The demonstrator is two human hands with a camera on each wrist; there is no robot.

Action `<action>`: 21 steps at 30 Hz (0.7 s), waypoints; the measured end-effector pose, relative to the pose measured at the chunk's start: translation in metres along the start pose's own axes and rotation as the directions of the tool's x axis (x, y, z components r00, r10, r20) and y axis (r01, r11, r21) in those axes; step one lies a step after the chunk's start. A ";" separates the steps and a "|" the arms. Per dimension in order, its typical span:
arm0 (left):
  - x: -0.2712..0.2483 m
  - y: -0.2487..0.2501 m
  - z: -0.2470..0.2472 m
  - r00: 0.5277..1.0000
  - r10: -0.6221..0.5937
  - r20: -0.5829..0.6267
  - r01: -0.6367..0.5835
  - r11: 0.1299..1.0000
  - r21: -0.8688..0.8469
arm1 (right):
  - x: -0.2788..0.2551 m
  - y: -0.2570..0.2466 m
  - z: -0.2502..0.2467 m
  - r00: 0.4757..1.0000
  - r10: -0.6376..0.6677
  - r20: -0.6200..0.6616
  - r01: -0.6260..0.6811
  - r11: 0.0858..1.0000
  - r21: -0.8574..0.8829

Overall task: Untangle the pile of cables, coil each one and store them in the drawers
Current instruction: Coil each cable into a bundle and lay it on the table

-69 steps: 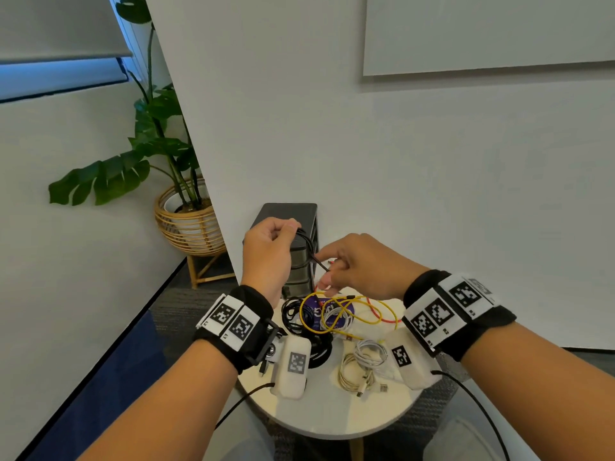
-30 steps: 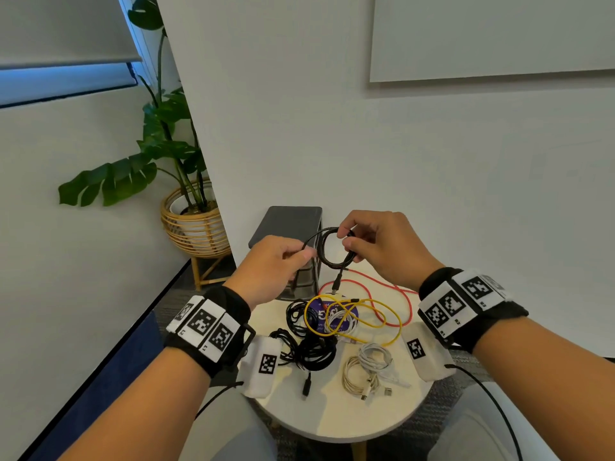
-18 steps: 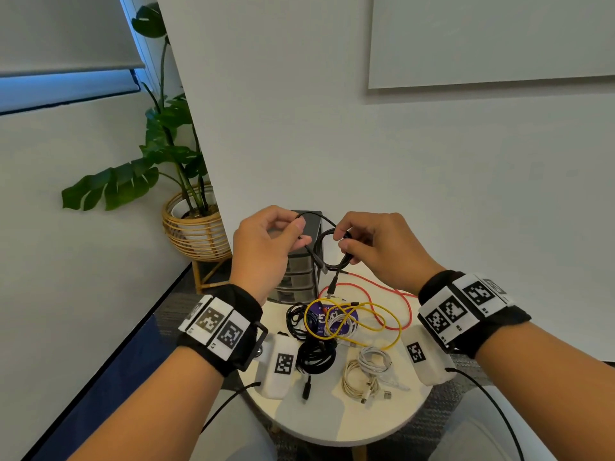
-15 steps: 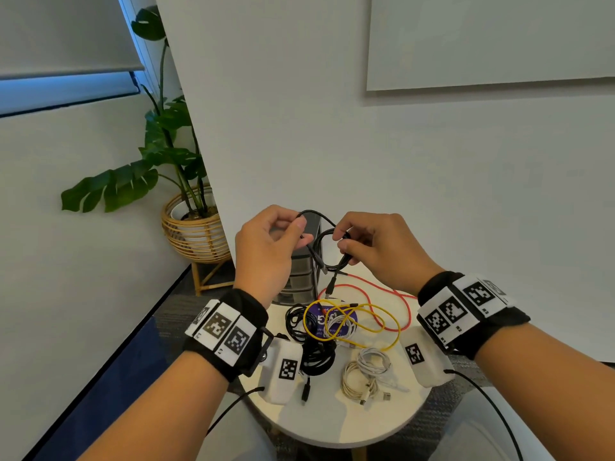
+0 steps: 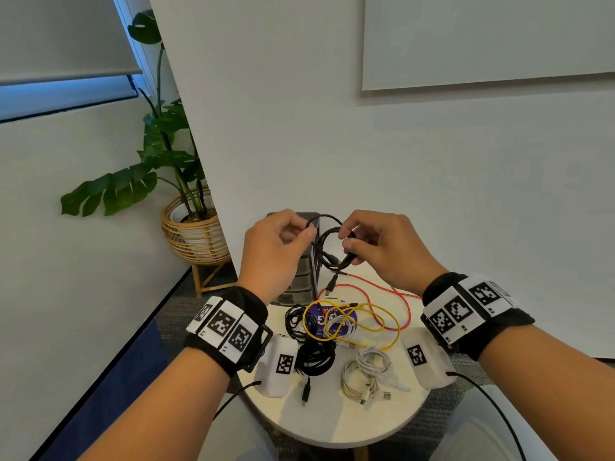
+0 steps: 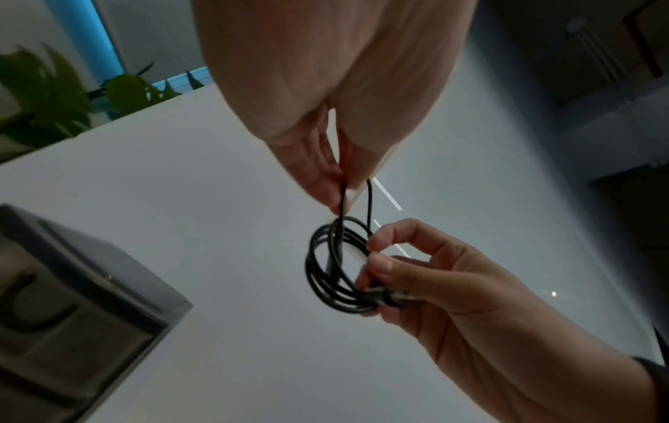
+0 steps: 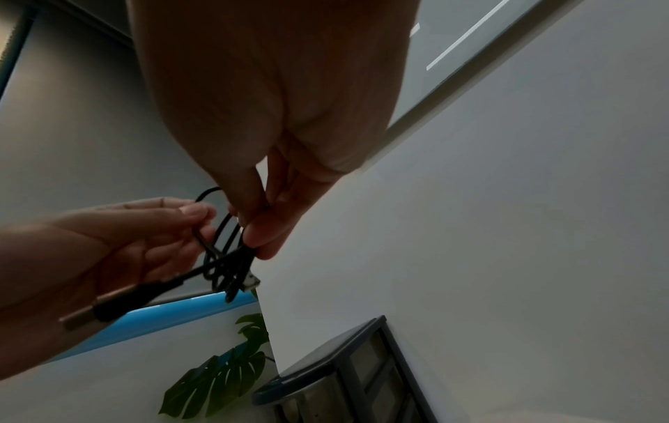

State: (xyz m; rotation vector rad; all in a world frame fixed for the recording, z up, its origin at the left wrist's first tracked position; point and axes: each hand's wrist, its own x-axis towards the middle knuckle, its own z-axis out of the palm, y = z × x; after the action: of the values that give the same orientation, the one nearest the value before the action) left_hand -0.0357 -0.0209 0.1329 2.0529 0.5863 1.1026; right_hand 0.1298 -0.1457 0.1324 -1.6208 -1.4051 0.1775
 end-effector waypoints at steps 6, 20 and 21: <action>-0.001 -0.003 0.005 0.978 -0.021 0.207 -0.040 0.958 0.284 | -0.003 0.003 0.000 0.999 0.050 0.009 -0.051 0.995 0.083; 0.011 0.007 0.024 0.883 -0.236 0.407 0.277 0.960 -0.045 | 0.002 0.015 0.010 0.974 0.191 0.120 -0.216 0.942 0.256; 0.011 0.004 0.025 0.888 -0.241 0.393 0.282 0.958 -0.050 | 0.001 0.018 0.010 0.957 0.239 0.163 -0.279 0.912 0.301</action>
State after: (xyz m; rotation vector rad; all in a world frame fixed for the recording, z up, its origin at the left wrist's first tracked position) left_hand -0.0084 -0.0255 0.1327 1.9552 0.5697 0.5409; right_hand 0.1360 -0.1369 0.1146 -1.5336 -1.1722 0.6402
